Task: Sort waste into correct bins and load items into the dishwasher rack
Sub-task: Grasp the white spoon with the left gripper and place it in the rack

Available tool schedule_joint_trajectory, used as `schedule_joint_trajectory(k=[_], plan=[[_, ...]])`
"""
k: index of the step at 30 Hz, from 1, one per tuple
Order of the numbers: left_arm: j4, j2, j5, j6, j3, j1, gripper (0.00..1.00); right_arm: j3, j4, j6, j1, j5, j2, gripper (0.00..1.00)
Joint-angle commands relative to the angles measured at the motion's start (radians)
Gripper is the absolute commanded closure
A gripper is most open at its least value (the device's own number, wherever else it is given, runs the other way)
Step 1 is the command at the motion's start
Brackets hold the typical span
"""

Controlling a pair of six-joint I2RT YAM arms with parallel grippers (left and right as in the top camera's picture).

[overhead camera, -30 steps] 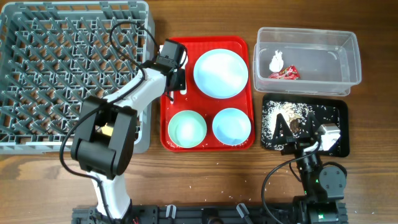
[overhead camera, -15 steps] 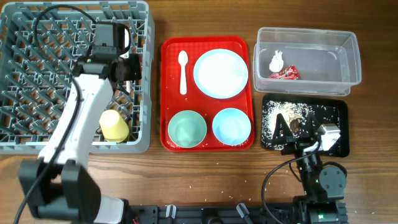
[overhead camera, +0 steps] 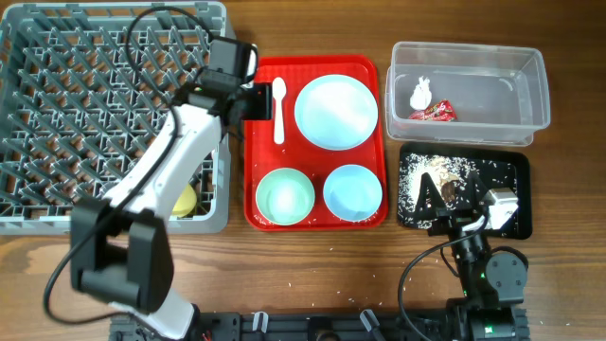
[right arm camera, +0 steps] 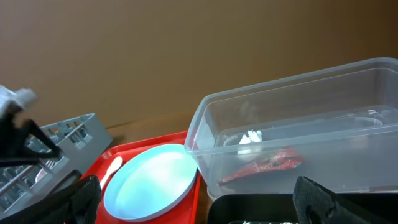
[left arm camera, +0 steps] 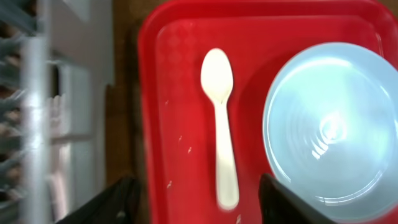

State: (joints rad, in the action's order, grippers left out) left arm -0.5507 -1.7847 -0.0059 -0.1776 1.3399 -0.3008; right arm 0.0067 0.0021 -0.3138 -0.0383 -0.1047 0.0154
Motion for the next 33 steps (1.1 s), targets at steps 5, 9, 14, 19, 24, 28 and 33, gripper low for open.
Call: schedule_joint_trajectory(k=[5,9,14,19,24,28,33], plan=[[0.172,-0.289,0.017,-0.082,0.006,-0.029,0.38,-0.002,0.007,-0.01,0.003,-0.012,-0.011,0.0],[0.189,-0.336,0.009,-0.036,0.006,-0.069,0.41,-0.002,0.007,-0.01,0.003,-0.012,-0.011,0.0],[0.142,-0.371,-0.037,-0.078,0.007,-0.075,0.93,-0.002,0.007,-0.01,0.003,-0.012,-0.011,0.0],[0.044,-0.277,-0.036,-0.123,0.007,-0.075,0.96,-0.002,0.007,-0.01,0.003,-0.012,-0.011,0.0],[-0.05,-0.108,-0.042,-0.119,0.007,-0.075,0.96,-0.002,0.007,-0.01,0.003,-0.012,-0.011,0.0],[-0.162,0.09,-0.322,-0.074,0.007,-0.067,0.96,-0.002,0.007,-0.01,0.003,-0.012,-0.011,0.0],[-0.24,0.108,-0.443,0.066,0.005,0.025,0.96,-0.002,0.007,-0.01,0.003,-0.012,-0.011,0.0]])
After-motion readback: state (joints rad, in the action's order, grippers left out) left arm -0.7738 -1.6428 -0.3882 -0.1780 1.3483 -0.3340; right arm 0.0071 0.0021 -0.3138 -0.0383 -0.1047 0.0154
